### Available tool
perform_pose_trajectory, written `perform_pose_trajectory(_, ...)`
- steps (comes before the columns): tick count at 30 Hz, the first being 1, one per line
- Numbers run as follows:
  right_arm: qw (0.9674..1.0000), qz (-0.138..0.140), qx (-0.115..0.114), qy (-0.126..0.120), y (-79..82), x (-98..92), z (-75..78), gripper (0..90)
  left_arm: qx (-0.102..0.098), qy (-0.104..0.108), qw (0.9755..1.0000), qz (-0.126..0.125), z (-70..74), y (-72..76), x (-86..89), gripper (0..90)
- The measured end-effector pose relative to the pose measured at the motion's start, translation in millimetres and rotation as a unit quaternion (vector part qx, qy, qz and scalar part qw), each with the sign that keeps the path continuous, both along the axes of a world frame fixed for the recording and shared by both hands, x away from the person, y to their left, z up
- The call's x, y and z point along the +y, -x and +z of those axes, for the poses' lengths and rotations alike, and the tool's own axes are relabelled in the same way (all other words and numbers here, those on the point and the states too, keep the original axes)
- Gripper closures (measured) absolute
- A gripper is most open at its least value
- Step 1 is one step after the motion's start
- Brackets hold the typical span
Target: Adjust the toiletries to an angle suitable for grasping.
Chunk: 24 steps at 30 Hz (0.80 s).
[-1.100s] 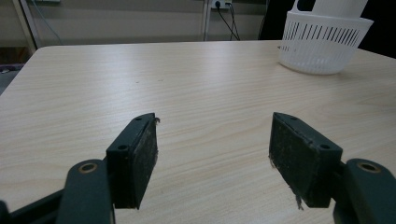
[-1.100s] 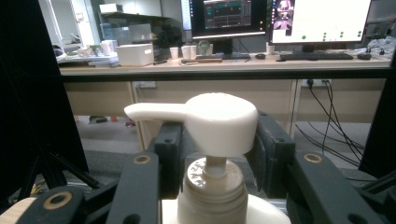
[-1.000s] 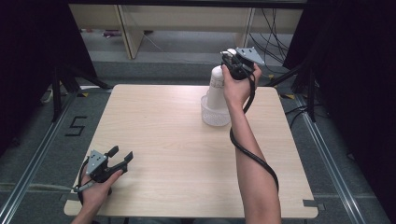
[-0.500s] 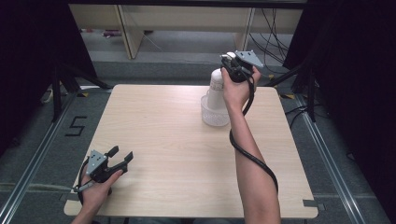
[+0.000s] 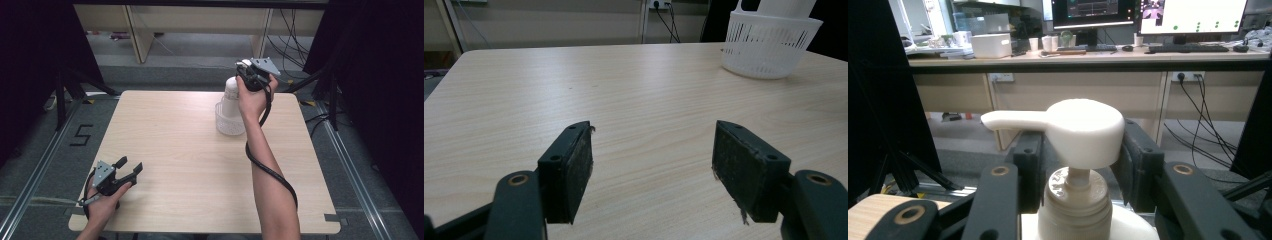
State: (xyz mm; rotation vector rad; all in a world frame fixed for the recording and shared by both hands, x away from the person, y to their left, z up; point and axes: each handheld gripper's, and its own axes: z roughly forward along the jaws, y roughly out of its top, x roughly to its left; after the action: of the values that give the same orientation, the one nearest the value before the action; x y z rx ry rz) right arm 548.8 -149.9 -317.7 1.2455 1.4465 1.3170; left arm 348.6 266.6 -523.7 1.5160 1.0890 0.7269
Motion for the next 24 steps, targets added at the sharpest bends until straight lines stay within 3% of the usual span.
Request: perform_pose_trajectory(24,0.9999,-0.001,0.016,0.0,2.4,0.0,-18.3,60.1,0.0,-0.002,1.0,0.0,0.0,-0.3,-0.2,32.0)
